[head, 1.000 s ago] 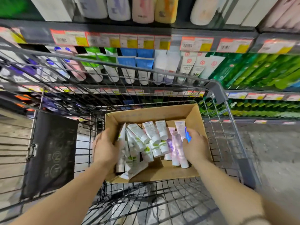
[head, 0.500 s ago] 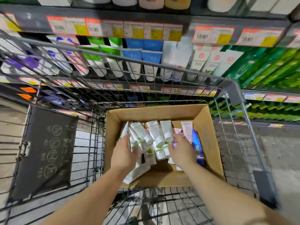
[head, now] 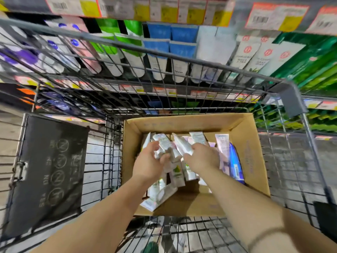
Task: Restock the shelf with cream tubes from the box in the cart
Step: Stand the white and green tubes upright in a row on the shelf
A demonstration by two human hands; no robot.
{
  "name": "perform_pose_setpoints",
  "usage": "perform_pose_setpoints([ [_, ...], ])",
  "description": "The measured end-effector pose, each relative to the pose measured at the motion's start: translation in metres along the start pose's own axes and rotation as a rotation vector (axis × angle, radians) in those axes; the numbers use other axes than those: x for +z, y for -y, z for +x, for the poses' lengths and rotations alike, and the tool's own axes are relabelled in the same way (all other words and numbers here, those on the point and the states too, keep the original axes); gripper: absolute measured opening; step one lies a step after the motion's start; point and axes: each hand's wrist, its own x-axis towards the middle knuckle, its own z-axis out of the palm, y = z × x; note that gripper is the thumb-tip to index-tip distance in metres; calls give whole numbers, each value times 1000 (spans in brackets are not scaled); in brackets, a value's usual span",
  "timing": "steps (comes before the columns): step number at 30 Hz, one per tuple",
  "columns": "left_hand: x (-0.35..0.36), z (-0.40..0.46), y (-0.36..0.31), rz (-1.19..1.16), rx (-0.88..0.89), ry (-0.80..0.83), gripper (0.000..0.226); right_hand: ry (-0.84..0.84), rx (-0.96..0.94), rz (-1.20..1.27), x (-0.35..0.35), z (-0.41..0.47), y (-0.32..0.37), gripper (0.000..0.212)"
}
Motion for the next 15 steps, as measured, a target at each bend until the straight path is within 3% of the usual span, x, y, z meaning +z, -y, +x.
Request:
perform_pose_setpoints([
  [3, -3, -1, -8, -212, -121, 100, 60, 156, 81, 612, -6, -15, -3, 43],
  [5, -5, -2, -15, -442, -253, 237, 59, 381, 120, 954, -6, -30, -4, 39],
  [8, -9, -5, -23, -714, -335, 432, 35, 695, 101, 1244, -9, -44, -4, 31],
  [10, -13, -6, -24, -761, -294, 451, 23, 671, 3, 1027, -12, -42, -2, 30],
  [11, -16, -5, -22, -760, -275, 446, 21, 541, -49, 772, -16, -38, -2, 33],
  [14, -26, -3, -10, -711, -256, 432, 18, -131, -53, 69, -24, -15, -8, 32],
  [15, -29, -1, -5, -691, -258, 427, 18, -205, -48, -60, -23, -6, -13, 34],
])
